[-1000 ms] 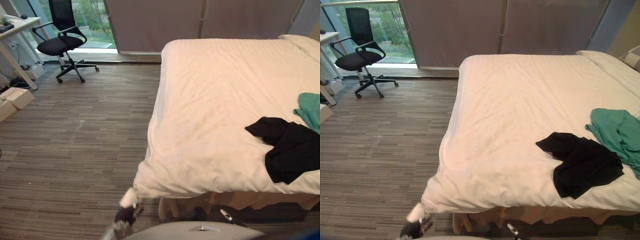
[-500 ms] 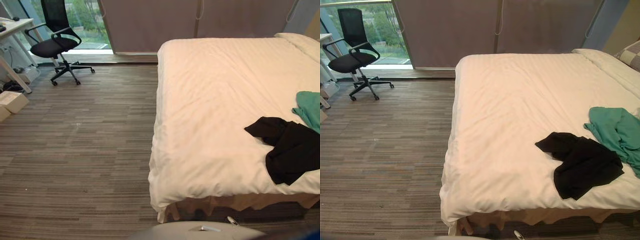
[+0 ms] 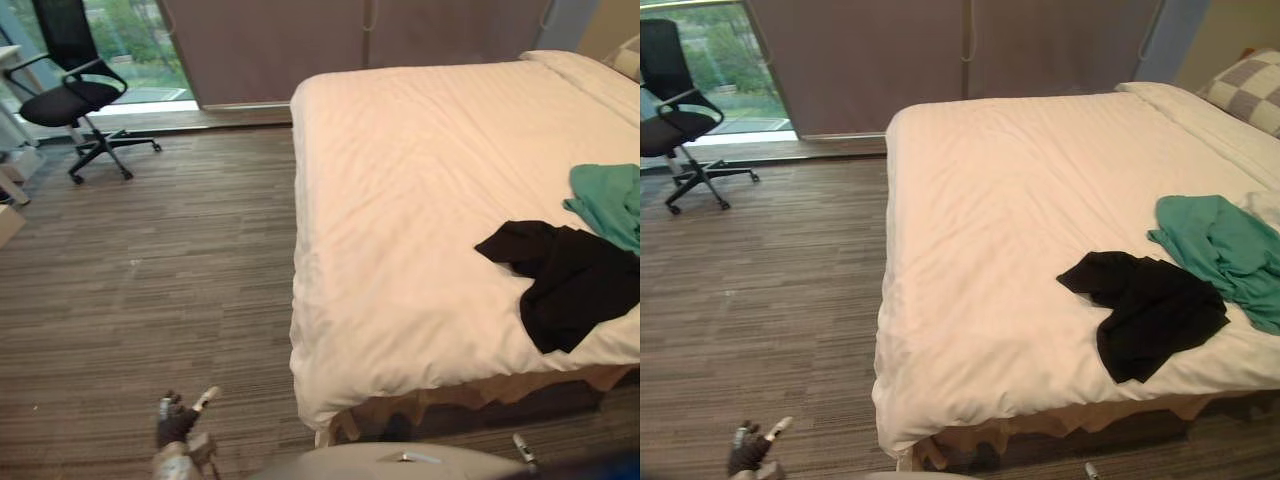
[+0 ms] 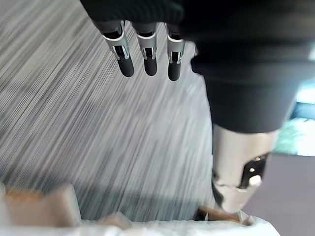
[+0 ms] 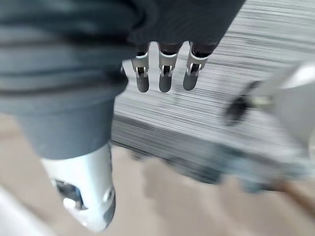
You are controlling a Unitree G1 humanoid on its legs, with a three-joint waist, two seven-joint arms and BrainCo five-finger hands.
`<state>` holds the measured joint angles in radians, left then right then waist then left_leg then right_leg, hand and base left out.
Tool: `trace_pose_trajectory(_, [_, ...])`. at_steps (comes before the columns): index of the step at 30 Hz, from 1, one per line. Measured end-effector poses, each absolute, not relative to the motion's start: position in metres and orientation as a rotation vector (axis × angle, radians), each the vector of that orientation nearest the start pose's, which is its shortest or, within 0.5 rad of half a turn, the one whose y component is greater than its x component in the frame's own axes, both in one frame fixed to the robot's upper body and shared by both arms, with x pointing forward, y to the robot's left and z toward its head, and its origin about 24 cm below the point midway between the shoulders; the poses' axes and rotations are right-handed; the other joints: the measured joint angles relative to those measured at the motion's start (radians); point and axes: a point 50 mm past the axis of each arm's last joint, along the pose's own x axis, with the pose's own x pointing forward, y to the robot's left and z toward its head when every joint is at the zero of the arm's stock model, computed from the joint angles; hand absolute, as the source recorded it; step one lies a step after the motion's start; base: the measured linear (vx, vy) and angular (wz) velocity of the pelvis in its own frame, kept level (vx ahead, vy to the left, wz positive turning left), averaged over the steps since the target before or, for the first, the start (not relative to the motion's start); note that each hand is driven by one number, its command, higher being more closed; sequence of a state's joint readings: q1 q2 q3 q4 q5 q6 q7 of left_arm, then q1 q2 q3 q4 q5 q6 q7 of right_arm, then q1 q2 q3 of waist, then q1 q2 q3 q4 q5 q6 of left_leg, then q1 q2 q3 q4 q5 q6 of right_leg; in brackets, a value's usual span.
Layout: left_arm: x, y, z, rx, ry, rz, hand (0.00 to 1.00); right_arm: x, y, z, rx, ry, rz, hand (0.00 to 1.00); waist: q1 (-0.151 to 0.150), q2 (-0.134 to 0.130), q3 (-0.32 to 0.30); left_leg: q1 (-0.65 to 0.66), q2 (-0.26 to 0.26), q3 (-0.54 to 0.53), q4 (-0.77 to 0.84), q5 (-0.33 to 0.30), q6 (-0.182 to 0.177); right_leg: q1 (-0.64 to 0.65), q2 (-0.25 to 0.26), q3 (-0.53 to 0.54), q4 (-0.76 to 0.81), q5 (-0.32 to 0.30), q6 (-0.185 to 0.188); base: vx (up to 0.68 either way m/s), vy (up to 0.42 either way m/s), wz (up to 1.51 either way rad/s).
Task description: Tidy the bed and pick cloth on bed and put in laundry
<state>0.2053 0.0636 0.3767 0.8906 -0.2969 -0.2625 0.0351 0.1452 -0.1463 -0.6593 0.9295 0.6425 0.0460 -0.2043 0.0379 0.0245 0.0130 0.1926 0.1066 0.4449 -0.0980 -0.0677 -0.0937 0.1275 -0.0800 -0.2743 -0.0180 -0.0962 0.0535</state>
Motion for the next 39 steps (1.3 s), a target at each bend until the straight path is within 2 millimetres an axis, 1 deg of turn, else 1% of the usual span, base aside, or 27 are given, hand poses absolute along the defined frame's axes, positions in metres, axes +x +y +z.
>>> trace_pose_trajectory(1, [0.081, 0.241, -0.139, -0.274, 0.756, 0.655, 0.0, 0.061, -0.309, -0.13, 0.637, 0.767, -1.212, 1.0, -0.001, -0.001, 0.0, 0.002, 0.0, 0.01, 0.001, -0.001, -0.001, -0.002, 0.0, 0.005, 0.001, 0.0, 0.0, 0.05, 0.014, -0.18])
trace_pose_trajectory(3, [0.08, 0.23, -0.145, -0.297, 0.805, 0.635, 0.0, 0.103, -0.355, -0.09, 0.496, 0.537, -1.194, 1.0, -0.008, -0.003, 0.002, 0.008, -0.001, 0.015, 0.001, -0.001, -0.001, -0.005, 0.0, 0.016, 0.004, 0.0, 0.0, 0.05, 0.009, -0.16])
trace_pose_trajectory(4, [0.08, 0.229, -0.146, -0.296, 0.814, 0.635, 0.0, 0.116, -0.366, -0.077, 0.461, 0.475, -1.178, 1.0, -0.011, -0.003, 0.002, 0.01, -0.001, 0.015, 0.001, -0.001, -0.001, -0.005, 0.0, 0.016, 0.006, 0.0, 0.0, 0.03, 0.001, -0.02])
trace_pose_trajectory(6, [0.074, 0.224, -0.151, -0.273, 0.87, 0.633, 0.0, 0.166, -0.398, -0.019, 0.335, 0.21, -1.082, 1.0, -0.021, -0.003, 0.002, 0.017, 0.001, 0.014, 0.001, -0.001, -0.001, -0.005, 0.002, 0.017, 0.011, 0.0, 0.0, 0.0, 0.0, 0.0])
trace_pose_trajectory(7, [0.074, 0.223, -0.151, -0.267, 0.879, 0.622, 0.0, 0.175, -0.405, -0.003, 0.308, 0.149, -1.056, 1.0, -0.021, -0.003, 0.002, 0.017, 0.001, 0.014, 0.001, -0.001, -0.001, -0.005, 0.002, 0.017, 0.011, 0.0, 0.0, 0.01, -0.004, 0.04])
trace_pose_trajectory(8, [0.074, 0.219, -0.152, -0.236, 0.895, 0.582, 0.0, 0.19, -0.418, 0.028, 0.255, 0.035, -0.982, 1.0, -0.016, -0.002, 0.002, 0.014, 0.001, 0.009, 0.001, -0.001, -0.001, -0.005, 0.003, 0.017, 0.012, 0.0, 0.0, 0.0, 0.006, 0.11])
trace_pose_trajectory(9, [0.069, 0.216, -0.153, -0.21, 0.922, 0.545, 0.0, 0.208, -0.421, 0.057, 0.187, -0.056, -0.845, 1.0, -0.015, -0.002, 0.001, 0.008, -0.001, 0.003, 0.001, -0.001, -0.001, -0.01, 0.003, 0.016, 0.012, 0.0, 0.0, 0.0, 0.01, 0.1])
trace_pose_trajectory(10, [0.065, 0.215, -0.154, -0.2, 0.936, 0.533, 0.0, 0.217, -0.419, 0.072, 0.144, -0.103, -0.767, 1.0, -0.016, -0.002, 0.001, 0.003, -0.002, 0.001, 0.001, -0.001, -0.001, -0.014, 0.004, 0.017, 0.012, 0.0, 0.0, 0.0, 0.009, 0.06])
trace_pose_trajectory(11, [0.063, 0.212, -0.155, -0.186, 0.966, 0.498, 0.0, 0.233, -0.406, 0.102, 0.075, -0.205, -0.585, 1.0, -0.023, -0.001, 0.004, -0.002, -0.003, -0.005, 0.001, -0.001, -0.001, -0.018, 0.006, 0.016, 0.012, 0.0, 0.0, 0.0, 0.0, 0.0])
trace_pose_trajectory(12, [0.054, 0.209, -0.157, -0.164, 1.012, 0.471, 0.0, 0.246, -0.384, 0.128, 0.029, -0.31, -0.416, 1.0, -0.027, -0.003, 0.008, -0.003, -0.002, -0.016, 0.002, -0.001, -0.001, -0.019, 0.008, 0.017, 0.012, 0.0, 0.0, 0.0, 0.0, 0.0])
trace_pose_trajectory(13, [0.052, 0.208, -0.158, -0.16, 1.031, 0.459, 0.0, 0.25, -0.371, 0.139, 0.015, -0.359, -0.337, 1.0, -0.029, -0.006, 0.01, -0.003, -0.001, -0.017, 0.002, -0.001, -0.001, -0.019, 0.009, 0.017, 0.012, 0.0, 0.0, 0.0, 0.0, 0.0])
trace_pose_trajectory(14, [0.048, 0.206, -0.159, -0.163, 1.067, 0.445, 0.0, 0.254, -0.347, 0.157, 0.001, -0.449, -0.19, 1.0, -0.027, -0.003, 0.011, -0.007, -0.002, -0.019, 0.013, -0.001, -0.001, -0.018, 0.009, 0.017, 0.013, 0.0, 0.0, 0.0, 0.0, 0.0])
trace_pose_trajectory(15, [0.048, 0.208, -0.159, -0.162, 1.077, 0.441, 0.0, 0.255, -0.335, 0.162, 0.0, -0.478, -0.125, 1.0, -0.025, -0.005, 0.013, -0.01, -0.002, -0.019, 0.019, -0.001, -0.001, -0.02, 0.009, 0.017, 0.016, 0.0, 0.0, -0.02, -0.019, 0.06])
trace_pose_trajectory(16, [0.049, 0.211, -0.158, -0.158, 1.089, 0.424, 0.0, 0.259, -0.309, 0.168, 0.005, -0.514, 0.017, 1.0, -0.026, -0.011, 0.015, -0.023, -0.002, -0.022, 0.031, -0.001, 0.0, -0.026, 0.006, 0.016, 0.02, 0.0, -0.001, -0.03, -0.012, 0.01])
trace_pose_trajectory(18, [0.051, 0.216, -0.157, -0.152, 1.089, 0.409, 0.0, 0.265, -0.267, 0.162, 0.04, -0.504, 0.231, 1.0, -0.023, -0.018, 0.021, -0.035, -0.003, -0.027, 0.038, -0.001, 0.0, -0.034, 0.003, 0.015, 0.022, 0.001, -0.001, -0.04, -0.004, 0.04])
trace_pose_trajectory(19, [0.051, 0.219, -0.157, -0.149, 1.097, 0.404, 0.0, 0.272, -0.228, 0.146, 0.087, -0.431, 0.402, 1.0, -0.023, -0.022, 0.031, -0.037, -0.003, -0.04, 0.048, -0.003, 0.003, -0.031, 0.001, 0.013, 0.023, 0.001, -0.001, -0.04, -0.004, 0.06])
trace_pose_trajectory(21, [0.052, 0.219, -0.157, -0.151, 1.098, 0.401, 0.0, 0.275, -0.191, 0.126, 0.114, -0.325, 0.547, 1.0, -0.018, -0.023, 0.036, -0.036, -0.004, -0.047, 0.053, -0.004, 0.004, -0.026, -0.001, 0.011, 0.024, 0.001, -0.001, -0.04, -0.001, 0.1])
trace_pose_trajectory(23, [0.058, 0.218, -0.156, -0.157, 1.081, 0.396, 0.0, 0.274, -0.141, 0.1, 0.123, -0.189, 0.715, 1.0, 0.003, -0.019, 0.046, -0.037, -0.004, -0.071, 0.055, -0.004, 0.005, -0.014, -0.003, -0.009, 0.024, 0.001, -0.001, -0.05, -0.003, 0.25])
trace_pose_trajectory(25, [0.059, 0.218, -0.156, -0.158, 1.076, 0.398, 0.0, 0.274, -0.112, 0.087, 0.138, -0.114, 0.797, 1.0, 0.014, -0.019, 0.046, -0.038, -0.003, -0.082, 0.057, -0.002, 0.008, -0.01, -0.002, -0.019, 0.024, 0.001, -0.001, -0.05, -0.012, 0.2])
trace_pose_trajectory(27, [0.057, 0.217, -0.158, -0.172, 1.076, 0.393, 0.0, 0.279, -0.071, 0.078, 0.133, -0.031, 0.891, 1.0, 0.03, -0.014, 0.05, -0.056, -0.004, -0.108, 0.058, 0.004, 0.015, -0.013, -0.004, -0.044, 0.024, 0.002, -0.002, -0.07, -0.018, 0.31])
trace_pose_trajectory(28, [0.057, 0.216, -0.158, -0.176, 1.077, 0.389, 0.0, 0.281, -0.062, 0.077, 0.129, -0.015, 0.904, 1.0, 0.033, -0.013, 0.054, -0.062, -0.005, -0.117, 0.058, 0.007, 0.018, -0.014, -0.005, -0.048, 0.024, 0.003, -0.002, -0.08, -0.018, 0.38])
trace_pose_trajectory(29, [0.061, 0.215, -0.158, -0.182, 1.067, 0.383, 0.0, 0.286, -0.044, 0.077, 0.116, 0.011, 0.924, 1.0, 0.039, -0.011, 0.067, -0.072, -0.005, -0.131, 0.058, 0.015, 0.02, -0.016, -0.005, -0.06, 0.022, 0.007, -0.004, -0.12, -0.023, 0.32])
trace_pose_trajectory(31, [0.072, 0.213, -0.156, -0.189, 1.042, 0.354, 0.0, 0.294, -0.021, 0.082, 0.077, 0.035, 0.944, 1.0, 0.065, -0.012, 0.093, -0.106, -0.005, -0.154, 0.061, 0.026, 0.023, -0.037, -0.005, -0.073, 0.018, 0.013, -0.008, -0.15, -0.031, 0.27])
trace_pose_trajectory(33, [0.101, 0.213, -0.151, -0.218, 0.978, 0.343, 0.0, 0.31, 0.006, 0.1, 0.031, 0.016, 0.931, 1.0, 0.09, -0.026, 0.146, -0.187, 0.0, -0.181, 0.066, 0.06, 0.028, -0.103, -0.001, -0.095, 0.017, 0.036, -0.023, -0.19, -0.046, 0.29])
trace_pose_trajectory(34, [0.11, 0.213, -0.148, -0.224, 0.956, 0.339, 0.0, 0.314, 0.011, 0.106, 0.018, 0.005, 0.925, 1.0, 0.092, -0.029, 0.168, -0.206, 0.002, -0.188, 0.065, 0.07, 0.03, -0.118, 0.0, -0.1, 0.017, 0.041, -0.027, -0.22, -0.05, 0.27])
trace_pose_trajectory(35, [0.127, 0.213, -0.143, -0.243, 0.914, 0.334, 0.0, 0.321, 0.021, 0.119, -0.008, -0.023, 0.911, 1.0, 0.111, -0.038, 0.214, -0.242, 0.006, -0.197, 0.066, 0.088, 0.03, -0.149, 0.004, -0.108, 0.016, 0.055, -0.034, -0.2, -0.05, 0.25])
trace_pose_trajectory(39, [0.175, 0.21, -0.125, -0.256, 0.794, 0.3, 0.0, 0.335, 0.039, 0.15, -0.092, -0.123, 0.867, 1.0, 0.149, -0.064, 0.333, -0.338, 0.013, -0.246, 0.07, 0.132, 0.033, -0.21, 0.015, -0.155, -0.003, 0.086, -0.053, -0.14, -0.042, 0.3])
